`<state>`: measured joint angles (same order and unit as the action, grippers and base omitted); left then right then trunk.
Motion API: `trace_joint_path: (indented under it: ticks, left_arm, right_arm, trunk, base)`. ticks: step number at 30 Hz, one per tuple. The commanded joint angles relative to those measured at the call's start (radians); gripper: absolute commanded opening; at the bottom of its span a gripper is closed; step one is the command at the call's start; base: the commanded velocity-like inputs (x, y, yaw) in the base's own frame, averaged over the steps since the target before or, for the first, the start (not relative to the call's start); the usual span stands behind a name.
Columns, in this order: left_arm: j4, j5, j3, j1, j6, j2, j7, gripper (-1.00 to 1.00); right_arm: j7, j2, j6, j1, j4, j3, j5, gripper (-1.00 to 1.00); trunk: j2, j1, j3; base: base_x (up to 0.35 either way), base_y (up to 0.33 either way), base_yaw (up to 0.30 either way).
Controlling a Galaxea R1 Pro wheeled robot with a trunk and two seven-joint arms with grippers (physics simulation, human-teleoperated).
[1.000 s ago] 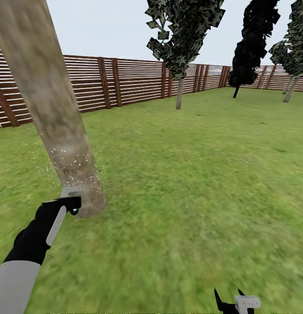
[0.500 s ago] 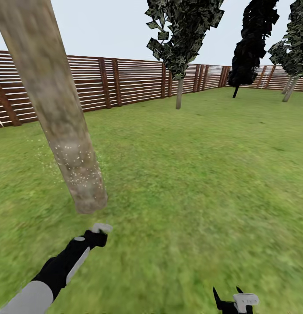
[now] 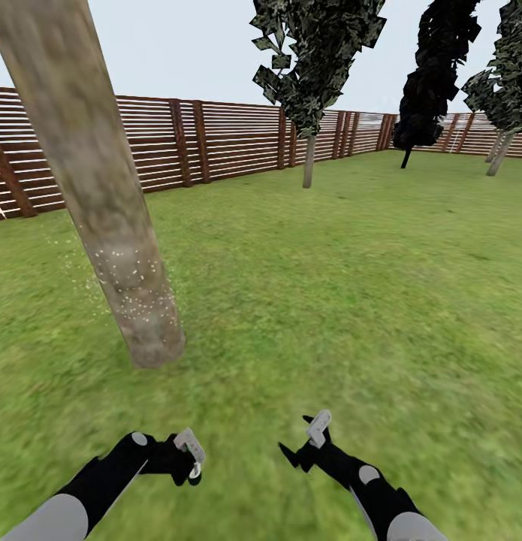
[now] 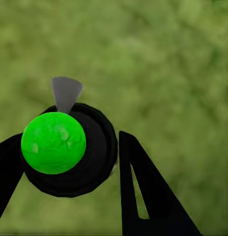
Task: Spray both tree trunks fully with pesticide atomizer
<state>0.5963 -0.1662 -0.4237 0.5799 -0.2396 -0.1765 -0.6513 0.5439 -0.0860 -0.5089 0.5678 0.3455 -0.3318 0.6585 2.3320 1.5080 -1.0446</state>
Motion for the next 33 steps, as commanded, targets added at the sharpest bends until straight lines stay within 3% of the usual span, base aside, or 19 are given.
trace_joint_path:
  ticks: [1,6,12,13,15,20,23,25,26,31,33]
  left_arm:
    - [-0.001,0.001,0.000,-0.002,0.000,0.003,-0.001,-1.00]
    - [-0.001,0.004,0.000,-0.003,0.003,0.007,-0.007,-1.00]
    - [-0.001,0.017,-0.006,-0.003,0.030,0.041,-0.036,-1.00]
    - [-0.001,0.017,-0.006,-0.003,0.084,0.056,-0.100,-1.00]
    - [-0.001,0.016,-0.007,-0.003,0.122,0.060,-0.116,-1.00]
    - [-0.001,0.012,-0.009,-0.003,0.132,0.063,-0.170,-1.00]
    - [-0.002,0.010,-0.009,-0.003,0.133,0.063,-0.172,-1.00]
    - [-0.003,0.009,-0.010,-0.003,0.134,0.067,-0.173,-1.00]
    - [-0.003,0.007,-0.010,-0.003,0.134,0.071,-0.174,-1.00]
    - [-0.012,0.003,-0.012,-0.005,0.134,0.077,-0.174,-1.00]
    - [-0.015,0.003,-0.044,-0.005,0.134,0.081,-0.174,-1.00]
  right_arm:
    - [0.000,-0.006,0.000,0.002,0.000,0.001,0.000,1.00]
    - [0.003,-0.023,0.000,0.003,0.000,0.005,0.003,1.00]
    - [0.037,-0.024,0.001,0.003,0.006,0.039,0.004,1.00]
    - [0.156,-0.023,0.002,0.003,0.007,0.213,0.004,1.00]
    - [0.179,-0.024,0.002,0.003,0.008,0.263,0.004,1.00]
    - [0.200,-0.023,0.003,0.004,0.010,0.279,0.005,1.00]
    - [0.302,-0.022,0.005,0.006,0.062,0.280,0.005,1.00]
    - [0.320,-0.021,0.006,0.006,0.077,0.279,0.004,1.00]
    - [0.322,-0.021,0.006,0.006,0.078,0.279,0.004,-1.00]
    - [0.342,-0.021,0.007,0.006,0.088,0.279,0.005,-1.00]
    - [0.343,-0.021,0.007,0.006,0.090,0.279,0.005,-1.00]
  trunk:
    - [0.000,0.000,0.000]
    - [0.000,0.000,0.000]
    - [0.000,0.000,0.000]
    - [0.000,0.000,0.000]
    - [0.000,0.000,0.000]
    - [0.000,0.000,0.000]
    - [0.000,0.000,0.000]
    - [0.000,0.000,0.000]
    - [0.000,0.000,0.000]
    - [0.000,0.000,0.000]
    - [0.000,0.000,0.000]
  base:
    - [0.000,0.000,0.000]
    - [0.000,0.000,0.000]
    - [0.000,0.000,0.000]
    - [0.000,0.000,0.000]
    - [0.000,0.000,0.000]
    - [0.000,0.000,0.000]
    - [0.000,0.000,0.000]
    - [0.000,0.000,0.000]
    - [0.000,0.000,0.000]
    - [0.000,0.000,0.000]
    - [0.000,0.000,0.000]
